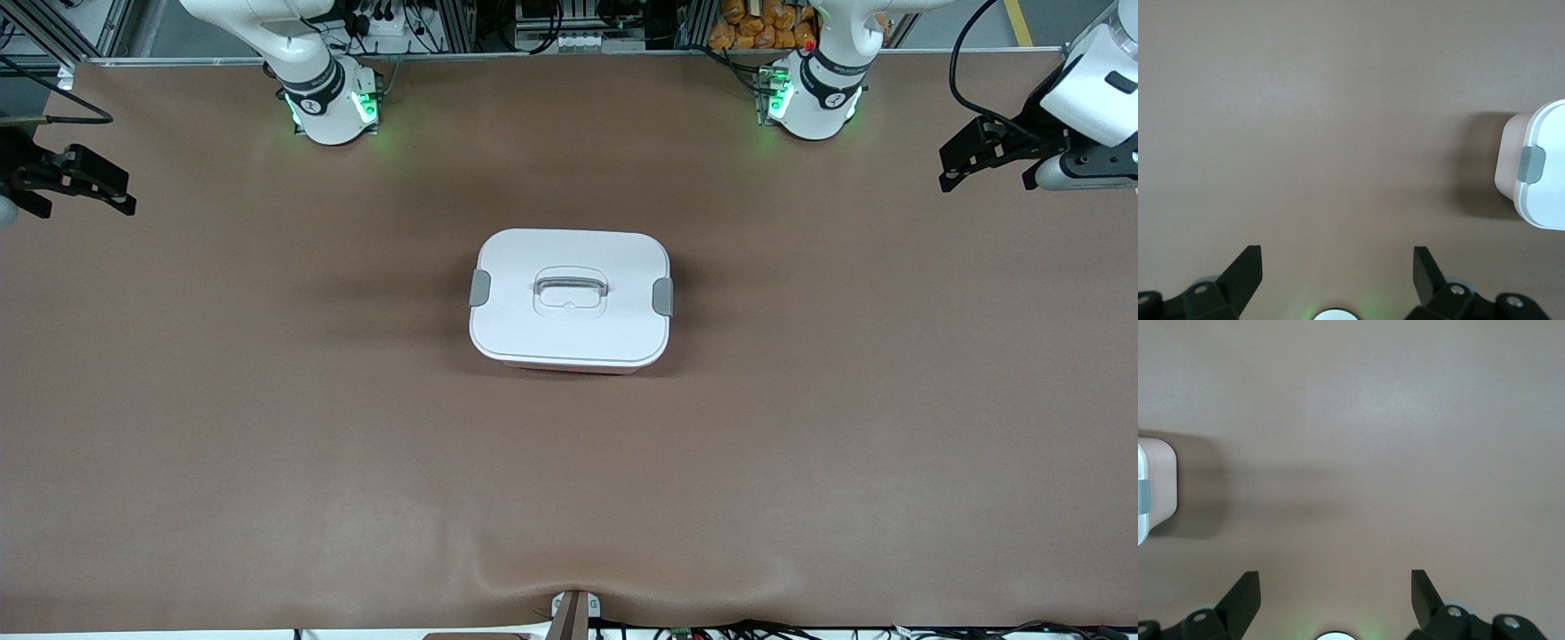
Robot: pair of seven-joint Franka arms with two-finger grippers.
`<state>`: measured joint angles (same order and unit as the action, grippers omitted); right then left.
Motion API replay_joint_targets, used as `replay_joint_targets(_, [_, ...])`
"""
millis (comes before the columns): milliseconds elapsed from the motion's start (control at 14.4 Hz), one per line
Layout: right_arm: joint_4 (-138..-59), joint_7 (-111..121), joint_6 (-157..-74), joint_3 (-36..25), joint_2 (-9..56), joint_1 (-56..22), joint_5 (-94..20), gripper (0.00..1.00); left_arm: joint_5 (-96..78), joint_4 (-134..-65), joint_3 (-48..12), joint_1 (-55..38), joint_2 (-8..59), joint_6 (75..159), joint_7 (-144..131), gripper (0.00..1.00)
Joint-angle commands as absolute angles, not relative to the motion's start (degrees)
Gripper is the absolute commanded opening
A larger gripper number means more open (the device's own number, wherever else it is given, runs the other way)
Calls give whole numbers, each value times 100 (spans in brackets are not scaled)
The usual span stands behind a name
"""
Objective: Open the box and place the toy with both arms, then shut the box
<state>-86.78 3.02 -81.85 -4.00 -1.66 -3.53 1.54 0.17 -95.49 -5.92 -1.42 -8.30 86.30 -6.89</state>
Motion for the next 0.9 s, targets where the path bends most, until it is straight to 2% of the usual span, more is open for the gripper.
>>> replay_joint_targets(0, [-8605, 299, -8156, -413, -176, -308, 193, 100, -53, -9457, -642, -79, -774, 8499, -738, 100])
replay_joint_targets(832, [-8604, 299, -8095, -396, -176, -378, 185, 100, -44, -9475, -650, -97, -721, 8499, -774, 100])
